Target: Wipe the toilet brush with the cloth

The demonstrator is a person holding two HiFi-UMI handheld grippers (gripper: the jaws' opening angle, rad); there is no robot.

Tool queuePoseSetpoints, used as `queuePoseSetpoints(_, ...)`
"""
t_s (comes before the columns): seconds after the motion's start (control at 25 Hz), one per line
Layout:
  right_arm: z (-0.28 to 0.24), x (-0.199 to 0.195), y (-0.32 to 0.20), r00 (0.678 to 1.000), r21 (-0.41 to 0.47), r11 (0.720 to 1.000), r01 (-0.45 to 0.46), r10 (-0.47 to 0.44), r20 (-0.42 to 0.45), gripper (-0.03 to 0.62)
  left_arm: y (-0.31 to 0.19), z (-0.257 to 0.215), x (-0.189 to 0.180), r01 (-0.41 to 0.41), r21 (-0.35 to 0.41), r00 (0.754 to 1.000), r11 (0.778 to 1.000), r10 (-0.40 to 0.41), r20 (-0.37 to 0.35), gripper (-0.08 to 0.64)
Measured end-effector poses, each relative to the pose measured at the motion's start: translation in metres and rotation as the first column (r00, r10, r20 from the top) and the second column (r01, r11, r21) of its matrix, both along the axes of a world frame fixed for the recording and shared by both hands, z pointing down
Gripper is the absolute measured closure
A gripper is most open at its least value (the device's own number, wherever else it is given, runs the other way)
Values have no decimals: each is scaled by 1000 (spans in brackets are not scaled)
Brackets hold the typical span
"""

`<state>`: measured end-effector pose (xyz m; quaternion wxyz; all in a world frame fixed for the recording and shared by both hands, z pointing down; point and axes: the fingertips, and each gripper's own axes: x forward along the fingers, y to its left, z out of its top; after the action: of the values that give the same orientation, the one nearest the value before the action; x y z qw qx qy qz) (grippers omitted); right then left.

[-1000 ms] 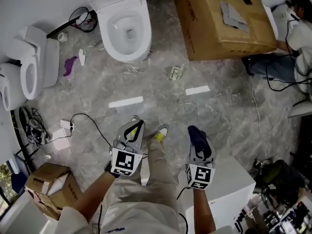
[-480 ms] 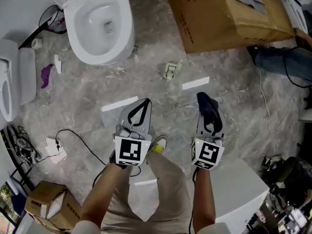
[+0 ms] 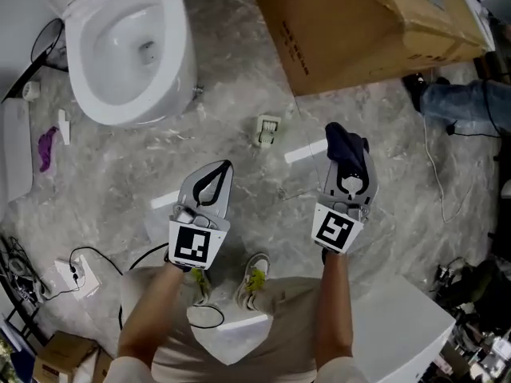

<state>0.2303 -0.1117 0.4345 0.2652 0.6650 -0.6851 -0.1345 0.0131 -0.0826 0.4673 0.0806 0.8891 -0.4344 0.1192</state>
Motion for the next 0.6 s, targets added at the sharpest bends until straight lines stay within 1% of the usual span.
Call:
queuePoseSetpoints(0.12, 13, -2, -17, 996, 35, 998, 61, -63, 58, 434, -6, 33, 8, -46, -9, 999, 999, 46, 21, 560)
queuePoseSetpoints(0.2, 11, -3, -32, 988, 67, 993, 101, -108, 112, 436, -22, 48, 12, -42, 3, 998, 999, 42, 39, 560)
queuePoseSetpoints(0.28, 7, -4, -43, 981, 110, 984, 139, -152, 121, 436, -40, 56, 21, -45, 18, 999, 999, 44, 31, 560)
queuePoseSetpoints(0.36, 9, -8, -50, 977, 128, 975, 180, -192, 90, 436, -54, 58, 29, -62, 47, 998, 997, 61, 13, 560)
queuePoseSetpoints(0.52, 19, -12, -59, 973, 106, 967, 231, -231, -9, 439, -67, 69, 35, -95, 107, 995, 990, 92, 28, 560)
queuePoseSetpoints(0.6, 26, -12, -61, 967, 96, 963, 253, -249, -52, 439, -68, 72, 35, -104, 120, 995, 987, 102, 21, 560)
